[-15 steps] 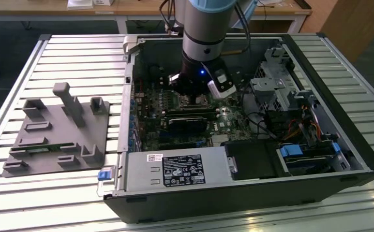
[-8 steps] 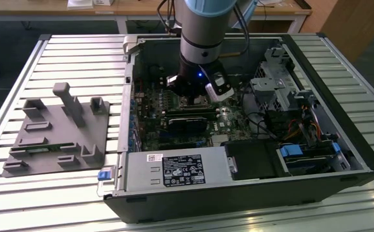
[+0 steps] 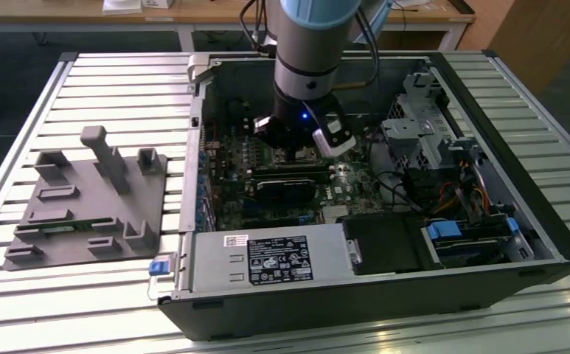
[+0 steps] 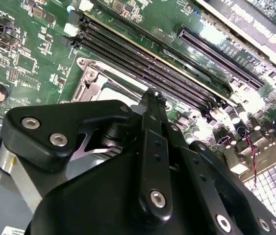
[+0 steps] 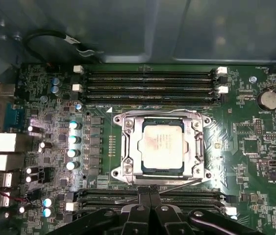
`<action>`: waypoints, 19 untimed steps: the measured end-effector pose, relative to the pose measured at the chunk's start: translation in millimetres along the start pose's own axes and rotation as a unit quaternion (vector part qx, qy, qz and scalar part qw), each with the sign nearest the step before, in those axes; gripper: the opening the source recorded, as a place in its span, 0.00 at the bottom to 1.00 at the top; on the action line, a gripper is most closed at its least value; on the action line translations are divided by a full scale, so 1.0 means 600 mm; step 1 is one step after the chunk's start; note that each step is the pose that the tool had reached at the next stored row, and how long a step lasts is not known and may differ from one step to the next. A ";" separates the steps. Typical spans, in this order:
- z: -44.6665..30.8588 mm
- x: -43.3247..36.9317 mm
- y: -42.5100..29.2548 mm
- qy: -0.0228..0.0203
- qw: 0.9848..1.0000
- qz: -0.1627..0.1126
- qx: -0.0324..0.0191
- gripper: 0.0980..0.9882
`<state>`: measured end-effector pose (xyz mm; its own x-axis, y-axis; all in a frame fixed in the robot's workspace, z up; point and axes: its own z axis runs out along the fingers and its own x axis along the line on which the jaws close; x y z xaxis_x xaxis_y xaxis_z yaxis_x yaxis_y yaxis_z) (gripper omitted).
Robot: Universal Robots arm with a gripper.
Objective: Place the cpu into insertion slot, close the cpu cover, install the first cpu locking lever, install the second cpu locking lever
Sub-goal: 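Install the second cpu locking lever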
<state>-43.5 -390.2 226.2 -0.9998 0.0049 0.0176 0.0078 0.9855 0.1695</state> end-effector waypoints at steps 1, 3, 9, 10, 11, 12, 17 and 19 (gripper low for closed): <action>0.000 0.000 0.000 0.000 1.000 0.000 -0.001 0.01; 0.001 0.000 -0.001 0.000 1.000 0.000 -0.002 0.01; -0.001 0.002 -0.011 0.000 1.000 0.000 -0.016 0.01; -0.001 0.004 -0.013 0.000 1.000 0.000 -0.019 0.01; -0.001 0.006 -0.014 0.000 1.000 0.000 -0.021 0.01; -0.001 0.009 -0.015 0.000 1.000 0.000 -0.023 0.01; 0.003 0.019 -0.019 0.000 1.000 0.000 -0.027 0.01; 0.009 0.021 -0.020 0.000 1.000 0.000 -0.027 0.01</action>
<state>-56.2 -401.3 219.0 -0.9998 0.0057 0.0179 0.0095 0.9748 0.2227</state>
